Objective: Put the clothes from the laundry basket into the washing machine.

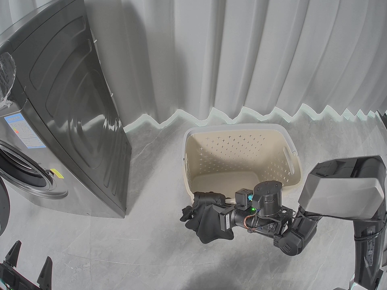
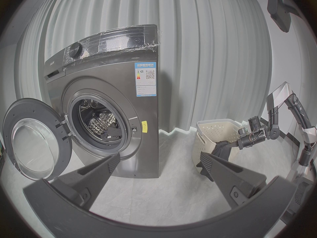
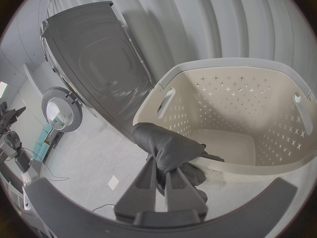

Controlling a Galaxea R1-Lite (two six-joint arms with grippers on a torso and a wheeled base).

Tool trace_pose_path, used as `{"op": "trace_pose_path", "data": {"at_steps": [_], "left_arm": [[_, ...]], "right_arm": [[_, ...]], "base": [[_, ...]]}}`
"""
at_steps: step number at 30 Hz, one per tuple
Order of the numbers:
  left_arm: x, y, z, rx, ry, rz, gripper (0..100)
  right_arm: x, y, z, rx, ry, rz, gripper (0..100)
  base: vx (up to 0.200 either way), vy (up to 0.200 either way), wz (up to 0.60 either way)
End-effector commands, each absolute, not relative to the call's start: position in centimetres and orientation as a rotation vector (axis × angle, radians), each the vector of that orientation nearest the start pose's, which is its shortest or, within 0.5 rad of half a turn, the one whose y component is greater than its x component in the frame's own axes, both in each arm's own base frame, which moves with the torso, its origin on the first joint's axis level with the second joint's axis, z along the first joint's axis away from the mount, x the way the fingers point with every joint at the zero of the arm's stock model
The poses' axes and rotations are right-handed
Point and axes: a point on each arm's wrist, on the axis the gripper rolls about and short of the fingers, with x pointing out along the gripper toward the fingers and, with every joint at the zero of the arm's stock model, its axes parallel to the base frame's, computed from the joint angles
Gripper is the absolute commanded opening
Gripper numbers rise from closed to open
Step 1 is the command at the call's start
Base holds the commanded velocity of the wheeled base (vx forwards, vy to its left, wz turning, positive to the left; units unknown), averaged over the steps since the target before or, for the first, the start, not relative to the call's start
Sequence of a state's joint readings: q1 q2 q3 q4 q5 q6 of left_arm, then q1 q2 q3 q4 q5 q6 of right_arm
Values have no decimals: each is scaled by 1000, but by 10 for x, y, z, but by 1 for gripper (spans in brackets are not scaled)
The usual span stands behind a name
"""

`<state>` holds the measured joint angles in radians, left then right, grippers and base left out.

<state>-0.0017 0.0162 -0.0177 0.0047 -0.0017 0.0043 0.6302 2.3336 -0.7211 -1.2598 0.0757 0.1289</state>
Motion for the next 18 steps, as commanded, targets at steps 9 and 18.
{"op": "trace_pose_path", "data": {"at_steps": [9,18], "left_arm": [[-23,0,75,5,3,-3,100],[-23,0,75,6,5,-3,100]], "right_arm": [[248,208,90,78,206,746,0],[219,188,152,148,-1,754,0]], "base": [[0,0,0],[0,0,0]]}}
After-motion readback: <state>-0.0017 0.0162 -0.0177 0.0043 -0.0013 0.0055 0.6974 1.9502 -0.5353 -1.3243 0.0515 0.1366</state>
